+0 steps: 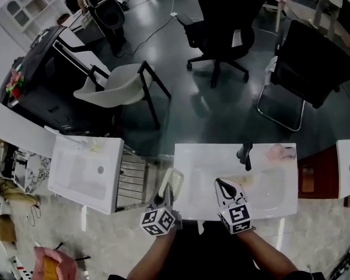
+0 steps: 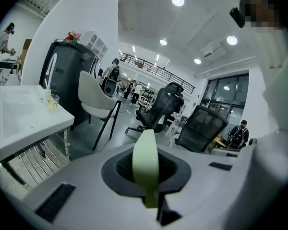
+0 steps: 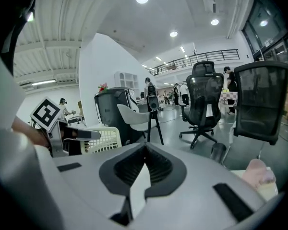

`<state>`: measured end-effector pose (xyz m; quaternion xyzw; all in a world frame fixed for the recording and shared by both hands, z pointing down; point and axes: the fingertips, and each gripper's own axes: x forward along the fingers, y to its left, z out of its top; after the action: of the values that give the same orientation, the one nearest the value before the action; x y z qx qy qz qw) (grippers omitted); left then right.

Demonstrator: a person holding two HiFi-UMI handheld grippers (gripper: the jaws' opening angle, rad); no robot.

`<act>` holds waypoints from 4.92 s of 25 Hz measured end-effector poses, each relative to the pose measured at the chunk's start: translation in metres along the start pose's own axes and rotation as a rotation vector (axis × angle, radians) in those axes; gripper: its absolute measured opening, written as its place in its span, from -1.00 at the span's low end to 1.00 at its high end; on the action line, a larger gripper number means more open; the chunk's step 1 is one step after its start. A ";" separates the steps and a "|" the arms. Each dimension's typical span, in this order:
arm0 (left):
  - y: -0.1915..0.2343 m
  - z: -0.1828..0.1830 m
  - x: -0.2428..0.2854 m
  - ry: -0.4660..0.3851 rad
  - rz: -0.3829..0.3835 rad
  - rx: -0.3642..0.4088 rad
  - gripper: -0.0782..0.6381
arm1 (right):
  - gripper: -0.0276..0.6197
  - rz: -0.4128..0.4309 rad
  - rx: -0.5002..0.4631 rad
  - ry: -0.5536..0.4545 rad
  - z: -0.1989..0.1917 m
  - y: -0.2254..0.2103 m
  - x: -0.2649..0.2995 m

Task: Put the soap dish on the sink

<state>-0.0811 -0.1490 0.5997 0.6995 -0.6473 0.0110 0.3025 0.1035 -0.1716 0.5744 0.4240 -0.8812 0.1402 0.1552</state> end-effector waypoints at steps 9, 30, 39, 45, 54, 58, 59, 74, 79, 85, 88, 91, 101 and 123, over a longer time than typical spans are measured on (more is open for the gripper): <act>0.028 0.008 0.044 0.039 -0.052 0.006 -0.72 | -0.92 -0.022 0.039 0.072 -0.001 0.017 0.035; 0.061 -0.017 0.151 0.195 -0.139 0.013 -0.72 | -0.92 -0.084 0.016 0.119 0.025 0.009 0.123; 0.061 -0.061 0.204 0.378 -0.316 0.065 -0.72 | -0.92 -0.129 0.042 0.197 0.004 -0.009 0.147; 0.060 -0.085 0.222 0.476 -0.402 0.065 -0.72 | -0.92 -0.182 0.042 0.265 -0.020 -0.031 0.144; 0.072 -0.105 0.248 0.624 -0.394 0.188 -0.42 | -0.92 -0.191 0.066 0.304 -0.042 -0.026 0.137; 0.077 -0.110 0.250 0.655 -0.391 0.246 -0.28 | -0.92 -0.190 0.068 0.310 -0.045 -0.021 0.136; 0.077 -0.110 0.250 0.656 -0.393 0.256 -0.28 | -0.92 -0.192 0.068 0.309 -0.045 -0.021 0.135; 0.078 -0.116 0.254 0.648 -0.341 0.425 -0.14 | -0.92 -0.227 0.084 0.320 -0.056 -0.020 0.112; 0.077 -0.117 0.254 0.652 -0.344 0.449 -0.13 | -0.92 -0.229 0.089 0.319 -0.057 -0.017 0.108; 0.074 -0.112 0.248 0.638 -0.336 0.401 -0.13 | -0.92 -0.236 0.138 0.300 -0.059 -0.021 0.097; 0.075 -0.106 0.243 0.616 -0.327 0.390 -0.13 | -0.92 -0.246 0.172 0.279 -0.057 -0.025 0.090; 0.077 -0.094 0.233 0.581 -0.313 0.386 -0.13 | -0.92 -0.238 0.171 0.266 -0.057 -0.027 0.082; 0.055 -0.047 0.159 0.434 -0.252 0.347 -0.13 | -0.92 -0.228 0.179 0.206 -0.050 -0.059 0.037; -0.132 -0.012 0.017 0.049 -0.278 0.233 -0.40 | -0.92 -0.060 0.209 0.033 -0.050 -0.109 -0.038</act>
<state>0.0465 -0.1618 0.5631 0.8121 -0.5312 0.0614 0.2336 0.2201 -0.1918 0.6174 0.4615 -0.8461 0.2335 0.1286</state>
